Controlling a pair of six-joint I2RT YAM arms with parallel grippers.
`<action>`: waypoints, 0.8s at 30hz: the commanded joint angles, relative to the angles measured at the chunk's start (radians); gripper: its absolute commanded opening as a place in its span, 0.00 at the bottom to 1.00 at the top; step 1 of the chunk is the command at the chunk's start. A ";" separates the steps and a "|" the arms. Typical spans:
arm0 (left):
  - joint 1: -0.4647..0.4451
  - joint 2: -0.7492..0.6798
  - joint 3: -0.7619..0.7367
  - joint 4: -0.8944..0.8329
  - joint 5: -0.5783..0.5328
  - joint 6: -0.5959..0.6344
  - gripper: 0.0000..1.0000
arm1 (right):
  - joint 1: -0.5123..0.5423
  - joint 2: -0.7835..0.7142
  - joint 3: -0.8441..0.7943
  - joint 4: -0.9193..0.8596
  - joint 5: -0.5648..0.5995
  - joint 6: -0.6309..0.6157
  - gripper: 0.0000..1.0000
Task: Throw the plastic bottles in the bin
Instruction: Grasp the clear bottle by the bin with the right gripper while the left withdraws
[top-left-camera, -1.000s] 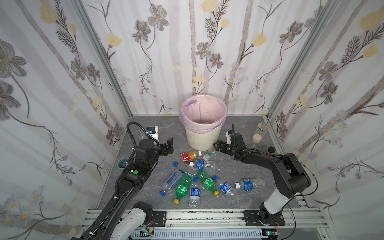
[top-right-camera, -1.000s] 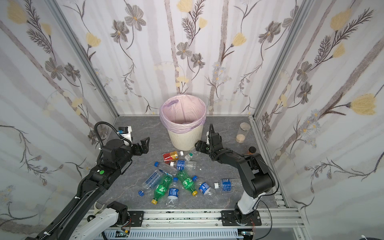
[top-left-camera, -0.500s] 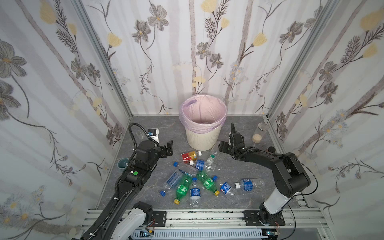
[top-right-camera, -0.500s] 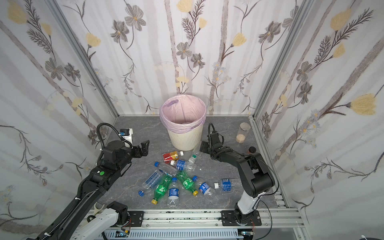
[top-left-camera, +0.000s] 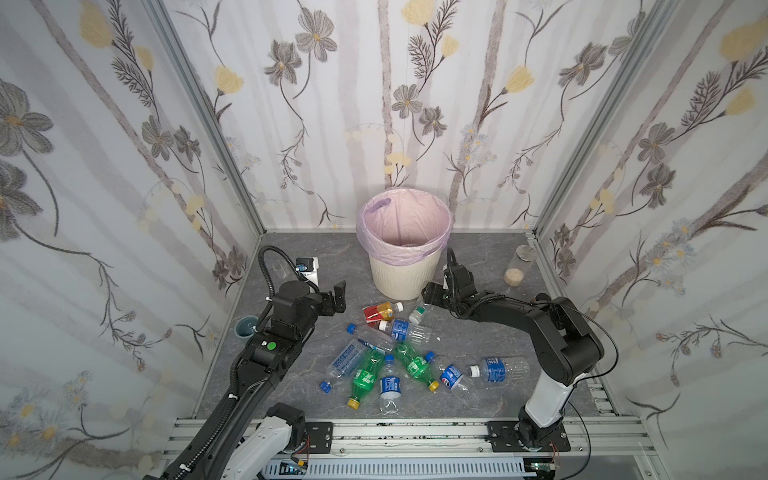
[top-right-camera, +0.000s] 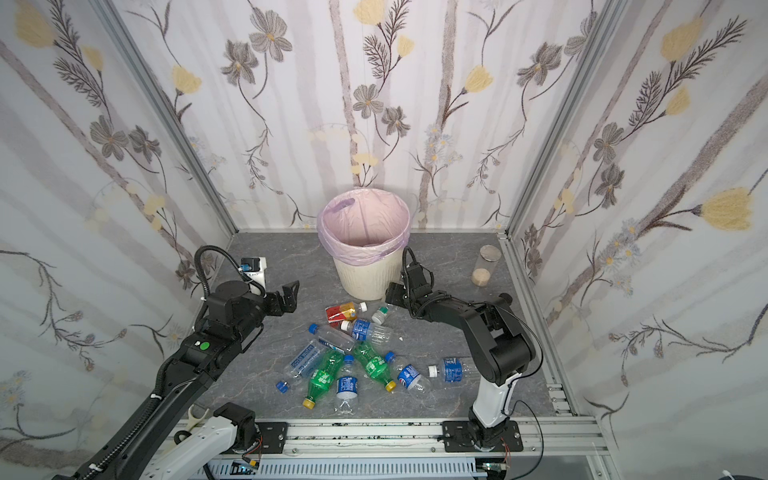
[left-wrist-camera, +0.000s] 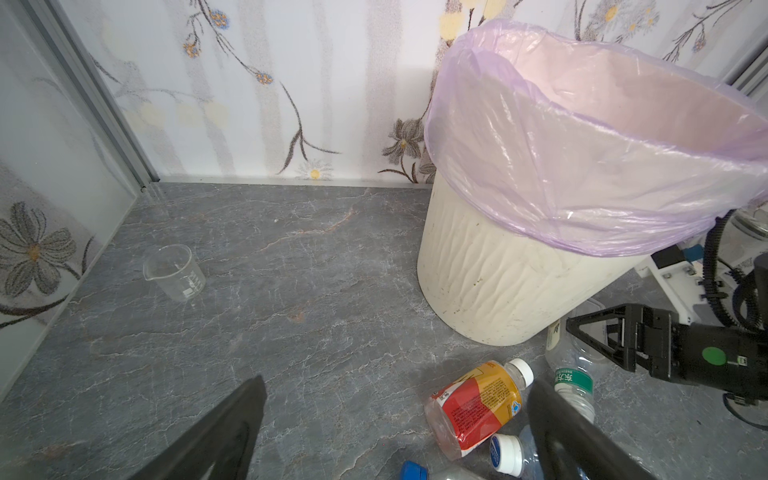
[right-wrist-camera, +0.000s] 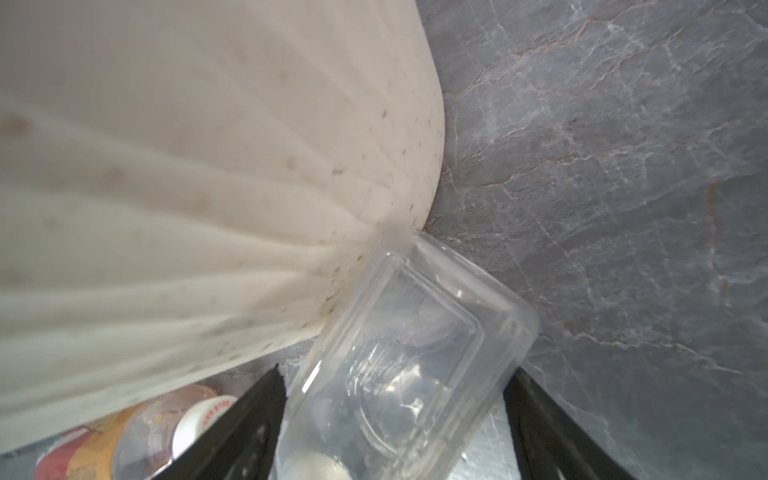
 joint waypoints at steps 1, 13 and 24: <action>0.002 -0.010 0.009 -0.006 0.010 -0.007 1.00 | 0.007 0.006 -0.027 0.022 0.065 0.030 0.77; 0.003 -0.003 0.016 -0.020 0.017 -0.017 1.00 | -0.044 -0.162 -0.176 -0.041 0.186 -0.028 0.72; 0.003 0.000 0.008 -0.027 0.053 -0.031 1.00 | -0.064 -0.096 -0.099 -0.088 0.189 -0.082 0.81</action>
